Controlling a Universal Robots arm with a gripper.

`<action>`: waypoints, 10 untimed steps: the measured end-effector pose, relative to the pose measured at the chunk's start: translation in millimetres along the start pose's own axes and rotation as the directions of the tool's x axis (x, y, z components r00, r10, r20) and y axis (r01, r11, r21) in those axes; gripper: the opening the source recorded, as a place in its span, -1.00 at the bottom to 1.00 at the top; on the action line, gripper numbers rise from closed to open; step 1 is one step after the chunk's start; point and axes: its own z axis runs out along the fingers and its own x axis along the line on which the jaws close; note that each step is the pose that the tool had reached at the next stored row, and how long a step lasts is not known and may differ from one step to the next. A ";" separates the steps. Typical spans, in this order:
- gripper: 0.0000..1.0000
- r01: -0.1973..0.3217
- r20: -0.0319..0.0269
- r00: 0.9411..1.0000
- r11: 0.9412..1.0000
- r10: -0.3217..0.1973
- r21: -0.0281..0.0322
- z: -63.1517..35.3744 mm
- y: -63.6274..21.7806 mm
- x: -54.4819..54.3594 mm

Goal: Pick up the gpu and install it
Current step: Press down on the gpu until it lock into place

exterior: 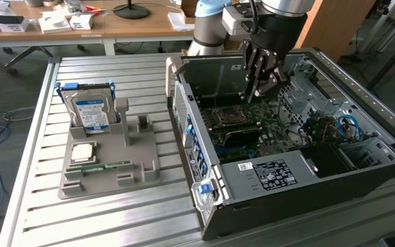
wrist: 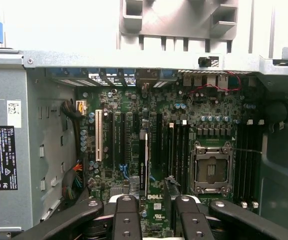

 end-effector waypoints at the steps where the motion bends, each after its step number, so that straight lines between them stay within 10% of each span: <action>1: -0.33 0.000 0.000 1.000 1.000 0.000 0.000 0.0 0.0 0.0; 10: -0.73 0.000 0.000 1.000 1.000 0.000 0.000 0.0 0.0 0.0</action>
